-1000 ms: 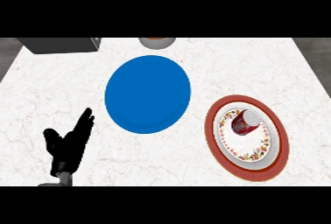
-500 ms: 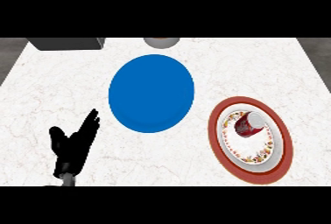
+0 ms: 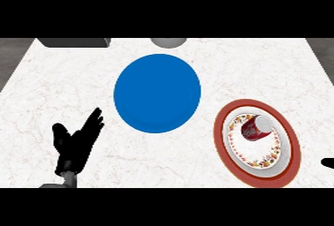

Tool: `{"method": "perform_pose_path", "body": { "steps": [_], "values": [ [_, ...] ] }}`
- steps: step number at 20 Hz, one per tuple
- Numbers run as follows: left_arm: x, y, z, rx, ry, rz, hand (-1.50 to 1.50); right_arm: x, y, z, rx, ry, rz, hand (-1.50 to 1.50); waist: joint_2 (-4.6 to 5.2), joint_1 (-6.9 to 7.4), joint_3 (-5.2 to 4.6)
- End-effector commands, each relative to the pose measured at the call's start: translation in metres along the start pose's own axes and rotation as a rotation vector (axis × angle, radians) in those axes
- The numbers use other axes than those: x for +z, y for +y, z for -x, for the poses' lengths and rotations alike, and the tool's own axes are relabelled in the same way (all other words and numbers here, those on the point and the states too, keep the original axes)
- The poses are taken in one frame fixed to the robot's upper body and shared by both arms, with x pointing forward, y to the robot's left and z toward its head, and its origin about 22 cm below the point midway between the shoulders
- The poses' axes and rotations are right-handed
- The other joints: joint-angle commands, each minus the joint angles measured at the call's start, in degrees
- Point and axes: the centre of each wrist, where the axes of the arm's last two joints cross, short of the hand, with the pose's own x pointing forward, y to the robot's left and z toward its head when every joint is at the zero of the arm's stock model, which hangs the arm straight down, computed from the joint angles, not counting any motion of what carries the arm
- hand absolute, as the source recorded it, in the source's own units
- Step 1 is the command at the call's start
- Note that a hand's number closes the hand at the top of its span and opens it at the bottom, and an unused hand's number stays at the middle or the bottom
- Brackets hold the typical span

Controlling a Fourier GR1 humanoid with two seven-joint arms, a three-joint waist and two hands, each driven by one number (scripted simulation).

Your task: Pick the can from the plate and place it in the plate

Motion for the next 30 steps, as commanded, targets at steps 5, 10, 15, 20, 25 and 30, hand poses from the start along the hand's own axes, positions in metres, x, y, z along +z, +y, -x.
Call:
{"method": "perform_pose_path", "body": {
  "steps": [5,10,15,20,25,30],
  "values": [
    [-0.007,-0.024,-0.002,0.003,0.008,0.024,0.00,0.010,0.071,-0.028,0.055,0.063,-0.042,-1.50,0.22,0.74,0.03],
    [-0.009,-0.024,0.002,-0.003,0.015,-0.005,0.00,-0.014,0.064,-0.044,0.117,0.150,-0.114,-1.50,0.05,0.04,0.04],
    [-0.008,-0.023,-0.013,-0.011,0.016,0.010,0.00,-0.020,0.099,-0.028,0.104,0.152,-0.180,-1.50,0.04,-0.21,0.07],
    [0.003,0.000,0.011,0.004,0.018,-0.027,0.00,-0.011,0.100,-0.062,0.075,0.137,-0.150,-1.50,-0.03,-0.24,0.05],
    [-0.008,-0.008,0.007,-0.011,0.027,-0.015,0.00,-0.014,0.132,-0.050,0.184,0.186,-0.147,-1.50,0.03,-0.25,0.05],
    [-0.002,0.002,0.006,0.009,0.015,-0.016,0.00,-0.016,0.136,-0.045,0.212,0.213,-0.119,-1.50,-0.02,-0.31,0.06]
  ]
}}
